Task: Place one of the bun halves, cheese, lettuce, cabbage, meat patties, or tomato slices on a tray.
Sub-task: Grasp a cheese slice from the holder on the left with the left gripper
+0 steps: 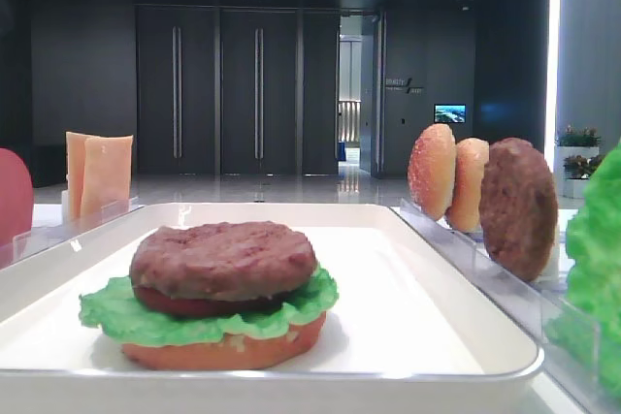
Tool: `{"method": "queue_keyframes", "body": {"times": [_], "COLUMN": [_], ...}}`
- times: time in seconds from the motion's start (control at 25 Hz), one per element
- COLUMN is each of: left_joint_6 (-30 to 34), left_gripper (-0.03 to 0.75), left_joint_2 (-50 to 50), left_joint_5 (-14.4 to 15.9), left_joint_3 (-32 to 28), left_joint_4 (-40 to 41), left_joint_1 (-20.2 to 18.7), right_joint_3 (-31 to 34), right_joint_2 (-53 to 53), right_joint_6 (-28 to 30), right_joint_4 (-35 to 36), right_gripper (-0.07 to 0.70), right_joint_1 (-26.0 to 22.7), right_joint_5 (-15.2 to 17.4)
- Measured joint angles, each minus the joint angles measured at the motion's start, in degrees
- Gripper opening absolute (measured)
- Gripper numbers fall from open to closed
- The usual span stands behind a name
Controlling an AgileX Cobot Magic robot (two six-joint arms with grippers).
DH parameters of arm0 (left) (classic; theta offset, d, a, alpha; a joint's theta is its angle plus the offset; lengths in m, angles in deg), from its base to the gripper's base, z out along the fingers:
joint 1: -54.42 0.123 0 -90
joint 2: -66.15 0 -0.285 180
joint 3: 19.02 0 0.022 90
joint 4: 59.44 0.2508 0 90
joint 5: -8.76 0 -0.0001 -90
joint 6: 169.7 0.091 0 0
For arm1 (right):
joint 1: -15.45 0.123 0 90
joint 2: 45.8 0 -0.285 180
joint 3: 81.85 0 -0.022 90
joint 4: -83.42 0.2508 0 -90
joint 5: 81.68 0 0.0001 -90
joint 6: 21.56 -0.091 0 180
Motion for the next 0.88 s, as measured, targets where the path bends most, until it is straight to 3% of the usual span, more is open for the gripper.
{"method": "queue_keyframes", "body": {"times": [0.48,0.64,0.88], "left_joint_6": [-1.29,-3.39,-9.67], "left_gripper": [0.692,0.692,0.692], "left_joint_2": [3.01,3.01,3.11], "left_joint_5": [-0.05,-0.05,-0.11], "left_joint_3": [0.0,0.0,0.0], "left_joint_4": [1.78,6.39,6.98], "left_joint_1": [-0.53,-3.77,-9.87], "right_joint_3": [0.0,0.0,0.0], "right_joint_2": [0.0,0.0,0.0], "right_joint_6": [0.0,0.0,0.0], "right_joint_4": [0.0,0.0,0.0], "right_gripper": [0.476,0.476,0.476], "right_joint_1": [0.0,0.0,0.0], "right_joint_5": [0.0,0.0,0.0]}}
